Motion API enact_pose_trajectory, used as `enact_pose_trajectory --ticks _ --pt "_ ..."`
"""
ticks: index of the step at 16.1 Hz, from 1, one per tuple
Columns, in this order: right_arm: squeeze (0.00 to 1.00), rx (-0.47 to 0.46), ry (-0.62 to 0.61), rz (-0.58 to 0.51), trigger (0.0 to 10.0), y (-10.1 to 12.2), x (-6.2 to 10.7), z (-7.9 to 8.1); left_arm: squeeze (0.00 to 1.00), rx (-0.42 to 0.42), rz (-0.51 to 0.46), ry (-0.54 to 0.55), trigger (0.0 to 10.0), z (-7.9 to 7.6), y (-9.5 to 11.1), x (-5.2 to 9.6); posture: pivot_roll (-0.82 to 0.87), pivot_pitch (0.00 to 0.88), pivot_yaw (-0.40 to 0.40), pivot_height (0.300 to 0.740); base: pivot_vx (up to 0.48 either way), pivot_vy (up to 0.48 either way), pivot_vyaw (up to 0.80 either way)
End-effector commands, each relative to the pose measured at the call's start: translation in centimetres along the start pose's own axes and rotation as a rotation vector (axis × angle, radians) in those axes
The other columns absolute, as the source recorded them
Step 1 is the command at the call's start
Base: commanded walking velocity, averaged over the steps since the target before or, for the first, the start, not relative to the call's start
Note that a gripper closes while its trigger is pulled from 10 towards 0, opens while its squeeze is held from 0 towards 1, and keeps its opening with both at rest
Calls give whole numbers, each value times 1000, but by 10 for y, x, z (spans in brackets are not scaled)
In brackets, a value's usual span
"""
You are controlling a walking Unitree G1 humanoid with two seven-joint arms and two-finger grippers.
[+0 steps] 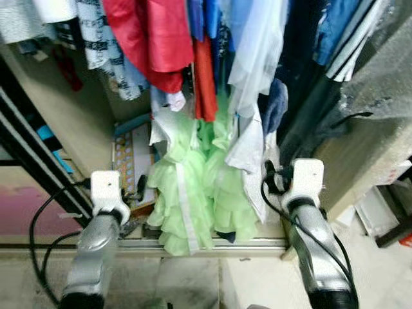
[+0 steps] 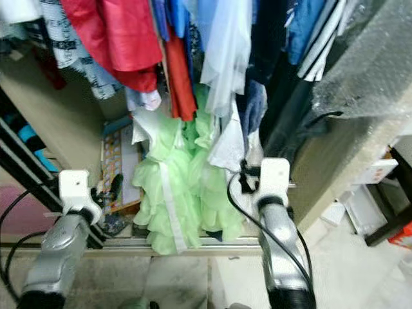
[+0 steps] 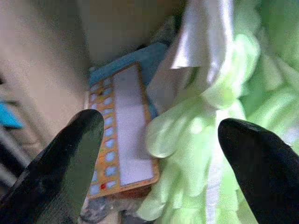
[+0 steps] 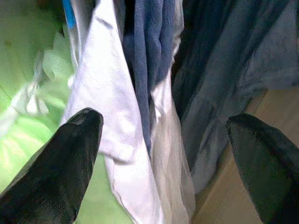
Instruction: Clean up the room
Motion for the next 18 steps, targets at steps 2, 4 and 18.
enact_pose_trajectory --ticks 2,4,18 --pt "0 -47 -15 6 10000 -1 2 -8 0 32 -22 15 10000 4 2 0 32 0 43 740 0 0 0" --pt "0 -46 12 -9 10000 0 2 -3 0 16 -33 -2 10000 0 5 -3 29 0 44 740 0 0 0" --pt "0 16 105 -57 10000 9 -4 12 0 3 -23 -41 10000 -10 6 -7 32 0 27 740 0 0 800"
Point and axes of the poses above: a point about 5 cm out from each wrist's last joint towards the gripper, its own x axis pointing back from the gripper into the wrist, its own y axis along the axis of the wrist's last joint, z = x × y, the point moved 2 cm from there along -x, pointing out of the wrist towards the gripper, and after that the axes turned 2 degrees about -x, right-handed, at the moved point
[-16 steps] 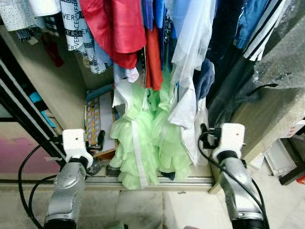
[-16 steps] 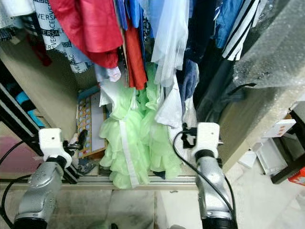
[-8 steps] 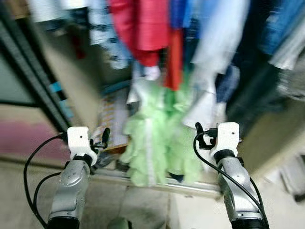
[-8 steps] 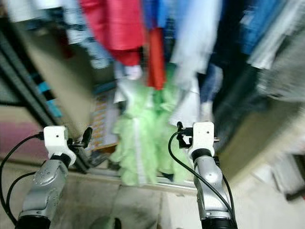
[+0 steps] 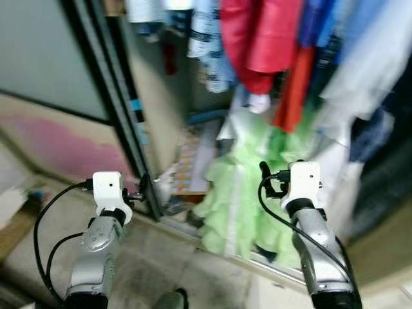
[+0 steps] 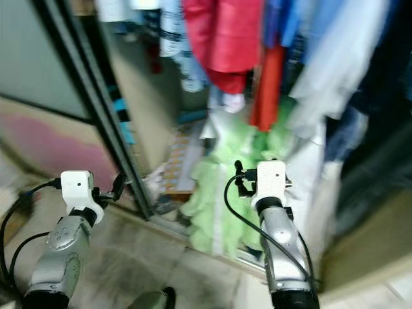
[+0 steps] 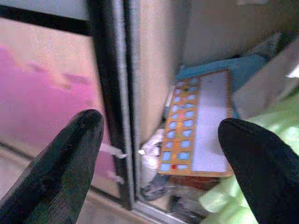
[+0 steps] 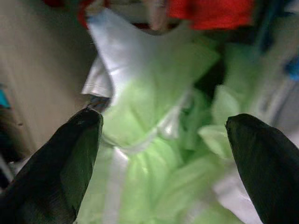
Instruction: Clean up the room
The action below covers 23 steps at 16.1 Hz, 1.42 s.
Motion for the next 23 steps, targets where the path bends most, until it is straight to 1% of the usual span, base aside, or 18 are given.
enact_pose_trajectory --ticks 1,7,11,12,14,15,16,17,18,19,20,21,22,23 --pt "0 -5 8 -11 10000 3 -3 2 0 -13 11 -1 10000 1 0 -2 32 0 27 740 0 0 800" --pt "0 8 11 -24 10000 5 -6 1 0 -27 6 12 10000 2 1 -3 39 0 26 740 0 0 800" --pt "27 21 12 -34 10000 7 -8 -1 0 -66 -17 -13 10000 -4 4 -2 42 0 24 740 0 0 800" --pt "47 26 15 -42 10000 8 -9 -1 0 -9 -18 -14 10000 -3 3 -2 42 0 22 740 0 0 800" --pt "59 28 16 -45 10000 9 -10 -2 0 36 -29 -21 10000 -2 3 -2 42 0 22 740 0 0 800" --pt "67 28 16 -45 10000 9 -11 -2 0 40 -33 -26 10000 -3 4 -2 42 0 22 740 0 0 800" --pt "67 31 19 -51 10000 10 -12 -1 0 -16 -48 -41 10000 -5 6 -1 42 0 20 740 0 0 800" --pt "67 31 19 -52 10000 10 -13 -1 0 -21 -53 -52 10000 -6 7 -1 42 0 20 740 0 0 800" --pt "71 32 20 -53 10000 10 -13 -2 0 -59 -46 -62 10000 -7 6 0 46 0 20 740 0 0 800" --pt "71 34 22 -54 10000 11 -13 -2 0 -77 -36 -65 10000 -8 5 3 46 0 26 740 0 0 800" --pt "71 37 25 -56 10000 10 -13 -3 0 -103 -18 -67 10000 -7 1 10 47 0 28 740 0 0 800" --pt "75 39 26 -57 10000 10 -12 -3 0 -105 -11 -75 10000 -8 -1 14 47 0 30 740 0 0 794" --pt "71 46 26 -52 10000 8 -8 -5 0 -121 -14 -97 10000 -10 -3 22 45 0 29 740 0 0 794" --pt "71 49 23 -47 10000 6 -5 -7 0 -125 -27 -88 10000 -10 -2 24 39 0 30 740 0 0 794"
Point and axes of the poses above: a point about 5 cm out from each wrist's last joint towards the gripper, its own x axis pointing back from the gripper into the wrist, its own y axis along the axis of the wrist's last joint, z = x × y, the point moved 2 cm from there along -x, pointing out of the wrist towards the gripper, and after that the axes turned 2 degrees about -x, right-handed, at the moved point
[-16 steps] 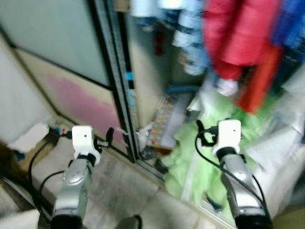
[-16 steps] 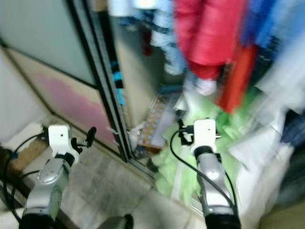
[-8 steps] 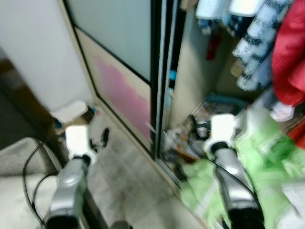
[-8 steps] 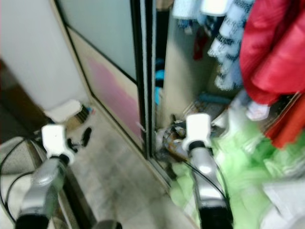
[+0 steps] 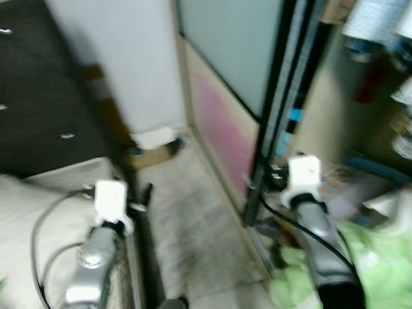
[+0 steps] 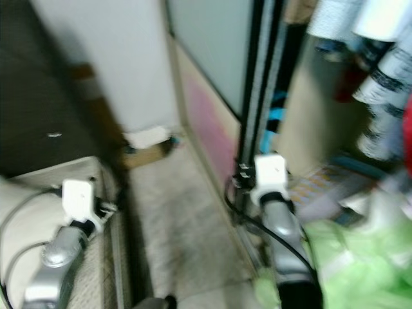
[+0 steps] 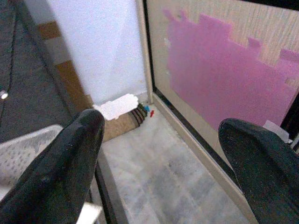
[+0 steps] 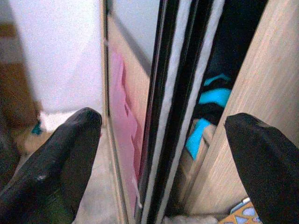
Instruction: Clean up the room
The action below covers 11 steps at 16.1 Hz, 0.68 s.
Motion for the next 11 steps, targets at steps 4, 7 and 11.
enact_pose_trajectory --ticks 4,7,11 --pt "55 -28 19 -29 10000 7 1 8 0 49 -71 53 10000 9 11 4 51 0 6 740 0 0 794" --pt "24 -42 46 -28 10000 8 -10 14 0 66 -71 151 10000 17 12 6 93 0 -33 740 0 0 396" --pt "12 -65 30 -117 10000 35 -24 20 0 98 -133 49 10000 0 37 -7 81 0 34 740 0 0 0"
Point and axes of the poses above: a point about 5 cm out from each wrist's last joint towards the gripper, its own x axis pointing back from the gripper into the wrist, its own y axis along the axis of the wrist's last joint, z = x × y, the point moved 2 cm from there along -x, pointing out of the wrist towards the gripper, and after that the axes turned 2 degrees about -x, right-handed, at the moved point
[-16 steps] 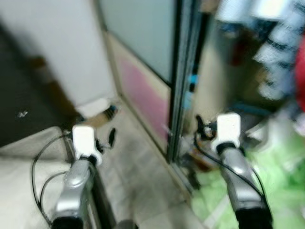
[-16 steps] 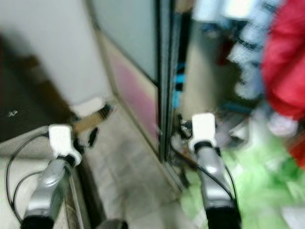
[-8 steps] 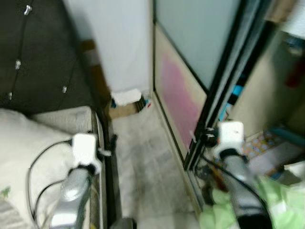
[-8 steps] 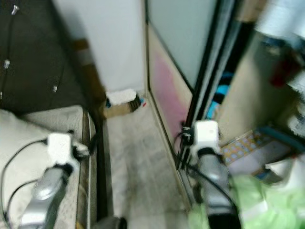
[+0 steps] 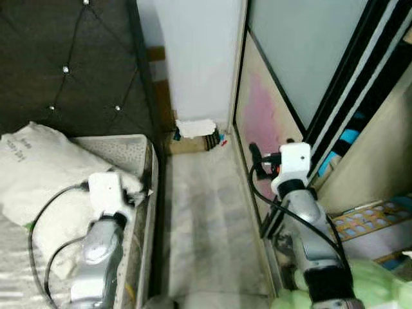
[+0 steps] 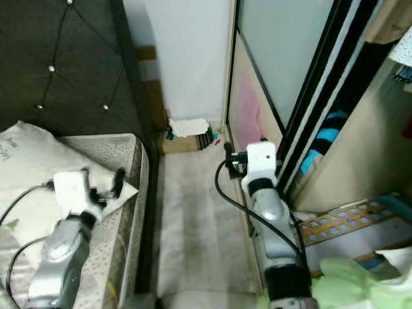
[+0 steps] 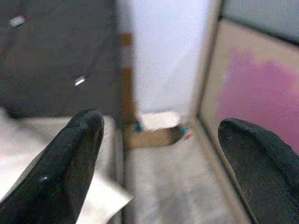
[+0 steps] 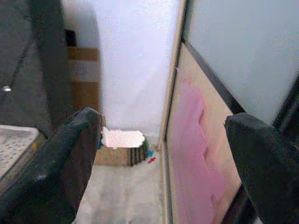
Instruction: Clean up the room
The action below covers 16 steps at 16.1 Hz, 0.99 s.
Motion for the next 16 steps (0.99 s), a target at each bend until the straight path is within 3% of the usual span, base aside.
enact_pose_trajectory --ticks 1,4,6,7,8,10,12,16 --pt "8 -8 -8 -16 10000 5 0 2 0 -4 -4 -40 10000 -2 4 0 71 0 34 740 0 0 0" --pt "20 0 23 4 10000 -1 10 5 0 -60 35 31 10000 5 -4 0 59 0 26 740 0 0 0" --pt "39 23 8 41 10000 -11 19 -4 0 -41 70 66 10000 9 -11 5 42 0 8 740 0 0 788" --pt "31 35 3 58 10000 -16 21 -7 0 -97 98 101 10000 12 -14 6 41 0 3 740 0 0 794" --pt "31 33 -13 75 10000 -21 21 -11 0 -90 119 117 10000 16 -17 8 43 0 0 740 0 0 788" --pt "31 32 -16 74 10000 -20 19 -12 0 -62 81 38 10000 15 -15 7 49 0 2 740 0 0 788" --pt "35 27 -20 71 10000 -19 17 -10 0 -78 104 64 10000 16 -16 7 48 0 4 740 0 0 794" --pt "47 -1 18 47 10000 -14 8 6 0 -95 110 55 10000 15 -16 4 62 0 13 740 0 0 789"
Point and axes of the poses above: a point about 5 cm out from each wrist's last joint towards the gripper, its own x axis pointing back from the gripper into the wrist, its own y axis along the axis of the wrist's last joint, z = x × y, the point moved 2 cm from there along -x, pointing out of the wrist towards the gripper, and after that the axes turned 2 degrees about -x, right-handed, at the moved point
